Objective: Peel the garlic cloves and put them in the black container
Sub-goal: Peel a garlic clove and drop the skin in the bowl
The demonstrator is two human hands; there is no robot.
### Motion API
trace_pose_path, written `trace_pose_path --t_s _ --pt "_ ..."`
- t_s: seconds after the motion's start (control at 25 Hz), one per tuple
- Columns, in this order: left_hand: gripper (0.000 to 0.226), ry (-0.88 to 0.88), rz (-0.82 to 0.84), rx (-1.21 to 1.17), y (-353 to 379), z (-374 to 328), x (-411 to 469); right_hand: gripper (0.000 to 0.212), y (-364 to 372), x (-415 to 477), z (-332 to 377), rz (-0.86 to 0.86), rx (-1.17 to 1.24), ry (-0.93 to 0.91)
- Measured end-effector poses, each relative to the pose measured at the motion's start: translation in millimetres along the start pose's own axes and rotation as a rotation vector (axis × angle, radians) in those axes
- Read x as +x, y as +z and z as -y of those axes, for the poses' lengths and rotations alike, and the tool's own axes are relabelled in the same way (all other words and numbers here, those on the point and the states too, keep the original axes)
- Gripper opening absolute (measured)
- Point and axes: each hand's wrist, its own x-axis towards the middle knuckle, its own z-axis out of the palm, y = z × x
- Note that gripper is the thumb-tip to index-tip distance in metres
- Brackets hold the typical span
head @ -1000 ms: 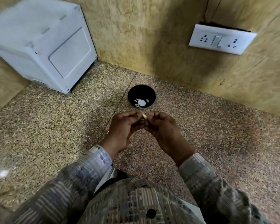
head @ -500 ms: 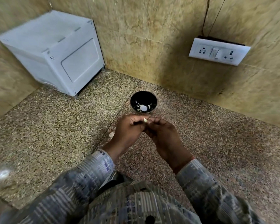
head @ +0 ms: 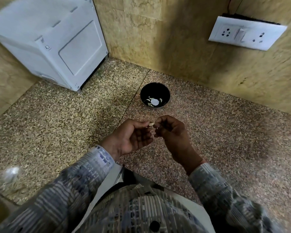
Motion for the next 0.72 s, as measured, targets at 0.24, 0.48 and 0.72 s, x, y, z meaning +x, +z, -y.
trace_pose_path --t_s 0.24,0.48,0.72 --pt "0.009 -0.055 0.069 -0.173 -26 0 33 0.025 17 18 -29 -0.058 0.414 0.34" --pt "0.022 0.086 -0.021 0.058 -43 -2 75 0.021 19 31 -61 -0.183 0.405 0.459" --pt "0.012 0.33 -0.093 0.432 -49 -4 102 0.017 27 45 -72 -0.274 0.159 0.402"
